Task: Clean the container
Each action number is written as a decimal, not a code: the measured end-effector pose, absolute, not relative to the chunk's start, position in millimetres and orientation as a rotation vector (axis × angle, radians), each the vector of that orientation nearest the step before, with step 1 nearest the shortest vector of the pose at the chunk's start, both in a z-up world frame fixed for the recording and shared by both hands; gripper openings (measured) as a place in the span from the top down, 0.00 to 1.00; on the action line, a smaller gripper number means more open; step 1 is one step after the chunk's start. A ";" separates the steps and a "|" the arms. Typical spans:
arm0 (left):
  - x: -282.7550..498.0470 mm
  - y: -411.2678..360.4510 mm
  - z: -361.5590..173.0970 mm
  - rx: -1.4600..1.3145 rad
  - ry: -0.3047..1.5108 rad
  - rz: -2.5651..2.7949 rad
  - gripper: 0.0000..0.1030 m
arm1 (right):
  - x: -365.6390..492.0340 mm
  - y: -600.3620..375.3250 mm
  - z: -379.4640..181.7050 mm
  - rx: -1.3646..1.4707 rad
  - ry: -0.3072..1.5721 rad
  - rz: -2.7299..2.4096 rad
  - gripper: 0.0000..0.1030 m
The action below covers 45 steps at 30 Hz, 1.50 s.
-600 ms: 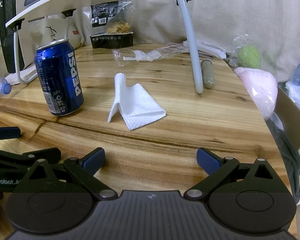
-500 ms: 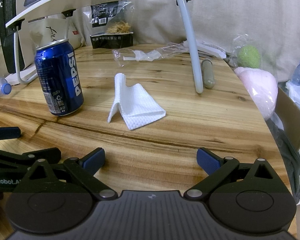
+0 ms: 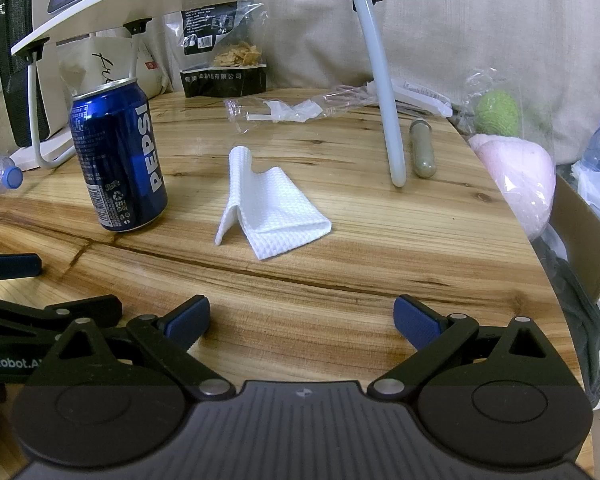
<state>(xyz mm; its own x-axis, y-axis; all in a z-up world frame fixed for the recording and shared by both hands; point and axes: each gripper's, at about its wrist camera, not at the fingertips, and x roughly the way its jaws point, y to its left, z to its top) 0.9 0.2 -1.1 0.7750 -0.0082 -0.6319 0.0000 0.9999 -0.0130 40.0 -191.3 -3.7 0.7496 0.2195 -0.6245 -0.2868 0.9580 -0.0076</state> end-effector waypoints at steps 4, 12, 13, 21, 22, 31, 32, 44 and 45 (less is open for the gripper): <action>1.1 0.1 -1.0 -0.013 0.684 -0.005 0.00 | 39.6 -192.0 -3.8 -0.105 0.668 0.275 0.00; 1.2 -0.3 -0.8 -0.013 0.684 -0.005 0.00 | 38.9 -193.3 -4.0 -0.103 0.667 0.270 0.00; 1.2 -0.4 -0.7 -0.013 0.684 -0.005 0.00 | 37.4 -191.8 -4.4 -0.103 0.668 0.270 0.00; -0.3 0.3 -0.9 -0.013 0.684 -0.005 0.00 | 36.6 -191.2 -5.2 -0.104 0.669 0.270 0.00; -0.3 0.3 -0.9 -0.013 0.684 -0.005 0.00 | 36.8 -191.5 -5.2 -0.104 0.669 0.270 0.00; -0.1 0.8 -1.1 -0.013 0.684 -0.005 0.00 | 38.5 -194.1 -5.4 -0.104 0.669 0.271 0.00; 0.0 0.9 -1.1 -0.013 0.684 -0.005 0.00 | 38.9 -193.8 -5.6 -0.104 0.670 0.271 0.00; -1.0 1.4 -1.3 -0.012 0.683 -0.004 0.00 | 38.1 -190.7 -4.6 -0.104 0.669 0.270 0.00; -1.2 1.5 -1.4 -0.012 0.683 -0.005 0.00 | 38.2 -190.7 -4.5 -0.104 0.669 0.269 0.00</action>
